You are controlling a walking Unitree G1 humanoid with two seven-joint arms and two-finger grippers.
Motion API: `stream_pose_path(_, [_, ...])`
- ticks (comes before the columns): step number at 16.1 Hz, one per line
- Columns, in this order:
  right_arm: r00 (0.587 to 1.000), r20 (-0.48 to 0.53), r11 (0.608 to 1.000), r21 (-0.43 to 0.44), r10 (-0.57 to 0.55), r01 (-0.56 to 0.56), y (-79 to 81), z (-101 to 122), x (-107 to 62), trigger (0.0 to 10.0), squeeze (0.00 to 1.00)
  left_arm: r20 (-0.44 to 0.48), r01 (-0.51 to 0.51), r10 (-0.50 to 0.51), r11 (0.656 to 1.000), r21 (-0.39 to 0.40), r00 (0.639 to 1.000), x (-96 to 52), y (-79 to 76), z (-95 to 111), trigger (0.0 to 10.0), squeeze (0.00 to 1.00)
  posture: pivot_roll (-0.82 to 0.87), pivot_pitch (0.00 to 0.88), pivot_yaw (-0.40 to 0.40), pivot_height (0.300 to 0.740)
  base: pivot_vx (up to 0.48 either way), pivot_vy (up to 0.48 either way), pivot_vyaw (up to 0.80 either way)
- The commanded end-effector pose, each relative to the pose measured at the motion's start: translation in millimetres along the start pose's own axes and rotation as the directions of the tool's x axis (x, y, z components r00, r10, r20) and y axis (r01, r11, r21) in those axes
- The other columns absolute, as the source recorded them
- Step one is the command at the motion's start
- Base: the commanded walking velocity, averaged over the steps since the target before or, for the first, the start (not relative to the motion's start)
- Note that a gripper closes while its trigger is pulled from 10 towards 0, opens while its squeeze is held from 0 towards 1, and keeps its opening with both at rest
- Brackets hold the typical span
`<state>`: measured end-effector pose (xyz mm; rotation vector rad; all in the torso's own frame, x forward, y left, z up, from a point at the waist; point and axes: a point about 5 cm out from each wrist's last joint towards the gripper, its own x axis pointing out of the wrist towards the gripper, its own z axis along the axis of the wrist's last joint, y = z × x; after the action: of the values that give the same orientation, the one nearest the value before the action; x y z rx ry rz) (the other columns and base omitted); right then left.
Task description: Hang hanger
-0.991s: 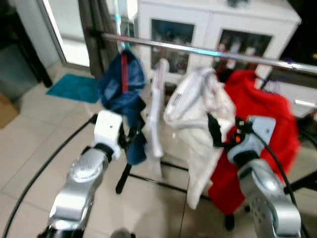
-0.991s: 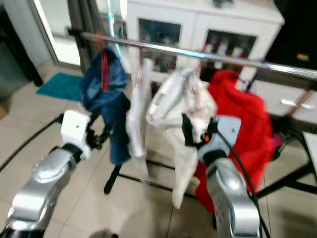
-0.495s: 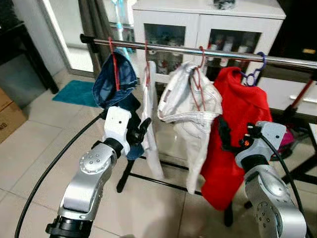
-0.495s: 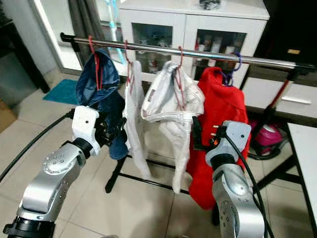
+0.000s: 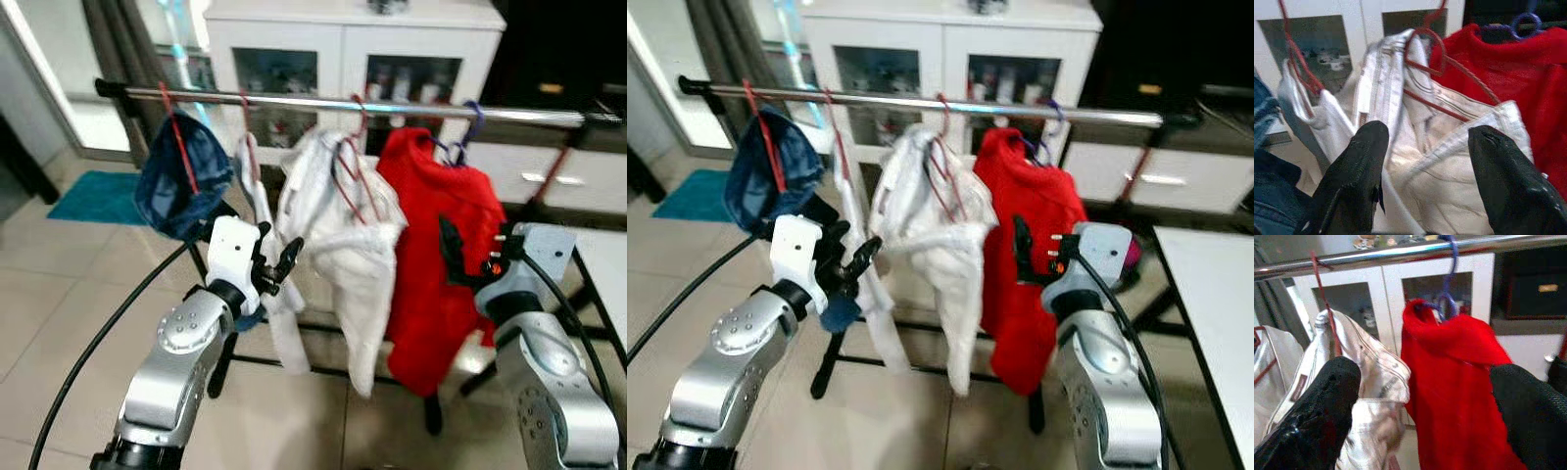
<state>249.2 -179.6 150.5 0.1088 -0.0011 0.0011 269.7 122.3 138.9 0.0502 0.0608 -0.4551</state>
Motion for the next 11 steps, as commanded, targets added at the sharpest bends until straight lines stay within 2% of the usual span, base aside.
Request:
stream_pose_path(1, [1.000,0.016,1.000,-0.002,-0.015,0.015,-2.5,3.7,1.1,10.0,1.00,0.011,0.002,-0.002,1.000,0.003,1.000,1.4,1.6,2.1,10.0,0.00,-0.03,0.000,0.017,0.740,0.285,0.000,0.00])
stream_pose_path(5, [1.000,0.001,1.000,0.005,0.003,-0.003,2.3,1.9,4.9,10.0,1.00,0.016,-0.009,0.009,1.000,0.000,1.000,0.9,2.2,1.6,10.0,0.00,-0.02,0.000,0.002,0.740,0.304,0.000,-0.59])
stream_pose_path(9, [0.999,0.023,0.999,-0.002,0.049,-0.049,6.9,5.0,7.6,10.0,1.00,0.017,-0.021,0.021,1.000,0.001,1.000,0.6,3.3,2.1,10.0,0.00,-0.01,0.000,-0.009,0.740,0.326,0.000,0.00])
stream_pose_path(11, [0.988,0.005,0.988,0.029,0.152,-0.152,18.4,3.1,4.4,10.0,1.00,0.024,-0.047,0.047,0.999,-0.014,0.999,0.5,4.1,3.9,10.0,0.00,-0.01,0.000,-0.015,0.740,0.159,0.000,0.00])
